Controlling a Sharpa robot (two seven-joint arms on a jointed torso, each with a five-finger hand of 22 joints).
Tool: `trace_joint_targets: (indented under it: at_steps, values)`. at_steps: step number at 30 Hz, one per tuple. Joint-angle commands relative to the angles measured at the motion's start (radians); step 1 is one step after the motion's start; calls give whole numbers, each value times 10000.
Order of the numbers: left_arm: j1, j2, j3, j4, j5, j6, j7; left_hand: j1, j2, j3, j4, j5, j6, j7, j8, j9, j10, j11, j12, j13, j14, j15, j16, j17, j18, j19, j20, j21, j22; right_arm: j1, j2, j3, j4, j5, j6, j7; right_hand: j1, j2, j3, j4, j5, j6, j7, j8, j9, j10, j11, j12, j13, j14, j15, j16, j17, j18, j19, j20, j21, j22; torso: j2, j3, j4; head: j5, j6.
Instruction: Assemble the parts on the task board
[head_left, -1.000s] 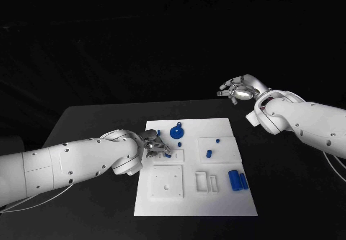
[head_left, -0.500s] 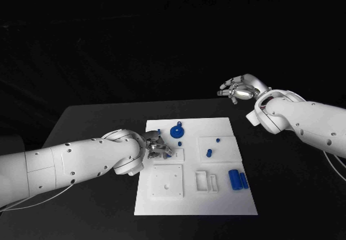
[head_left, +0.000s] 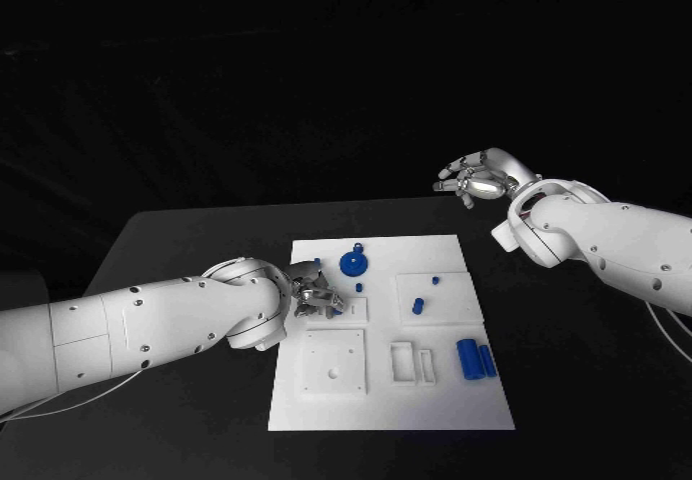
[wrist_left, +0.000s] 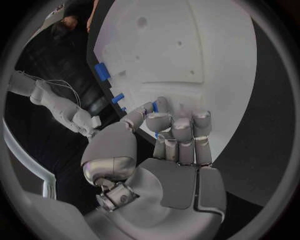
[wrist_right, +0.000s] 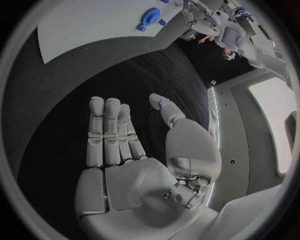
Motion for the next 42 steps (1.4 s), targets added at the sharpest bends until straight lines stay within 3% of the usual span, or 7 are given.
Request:
trace_joint_targets:
  at_steps: [1,3,17,28,32,34,42]
  values:
    - [-27,24,-23,-34,-6,-31,-42,110,69,75,139,-1316,1043,-1003,-4,-40,-640,-467,30,-113,447,-585,-106,-60,134,65,-1339,7,-20,4,20,7,-8,22,97,16,77,-14,35,1,62,-7,56,31,-17,-47,2,49,-12,-71,31,-20,-16,514,17,46,-55,17,-1,3,8,-6,-6]
    - [-26,20,-23,-62,84,-160,-32,-35,-117,-6,376,-2366,1011,-954,-25,-65,-629,-451,13,-189,431,-596,-138,-87,127,40,-1328,-16,-30,3,27,6,-24,22,96,18,74,-14,34,2,62,-7,56,31,-18,-48,2,50,-14,-72,31,-20,-17,514,17,46,-56,18,1,-1,6,0,-3]
    - [-27,-57,-20,-121,449,-395,-16,-1533,-2088,-1007,1639,-2378,495,-820,-458,-278,-717,-348,-234,-476,221,-607,-340,-198,216,-153,-1349,-195,-115,-3,34,4,-44,22,95,23,46,-17,23,5,57,-24,61,29,-26,-65,7,58,-35,-83,36,-24,-22,514,10,51,-69,27,1,-7,-3,-17,13]
    - [-28,-354,0,-35,682,-493,140,-1508,-2355,-1004,1846,-2377,502,-821,-508,-295,-707,-350,-266,-530,196,-614,-357,-206,249,-164,-1356,-216,-138,-11,0,4,-29,22,76,43,30,-18,17,8,54,-34,65,27,-30,-74,10,65,-48,-89,39,-25,-25,514,7,54,-77,32,3,-9,0,-36,64]
    - [-6,-685,176,145,966,-176,376,-1362,-2399,-956,1978,-2378,-49,-648,-905,-451,-1003,-193,-619,-731,-109,-491,-732,-378,225,-356,-1302,-396,-224,-15,-8,4,-54,23,88,43,21,-12,15,13,53,-37,66,27,-32,-76,12,68,-52,-90,40,-24,-26,514,8,55,-79,35,4,-11,-3,-43,146]
    - [-6,-721,612,13,976,430,382,-1216,-2294,-1026,1937,-2370,-497,-442,-1231,-587,-1200,30,-966,-925,-295,-270,-1077,-543,150,-529,-1220,-593,-327,-16,-5,4,-71,41,84,41,18,-8,15,15,52,-38,66,27,-32,-77,12,69,-54,-90,41,-24,-27,514,8,55,-80,36,1,-10,-3,-55,162]
    - [468,-574,889,-998,893,1047,248,-738,-1913,-1311,1691,-2135,-1209,-107,-1805,-854,-1417,322,-1826,-1402,-472,52,-1852,-908,-47,-834,-1042,-1098,-615,-20,27,4,-147,128,102,43,9,0,13,18,48,-41,67,27,-35,-79,13,75,-60,-89,41,-23,-28,514,9,56,-83,39,1,-7,-4,6,288]
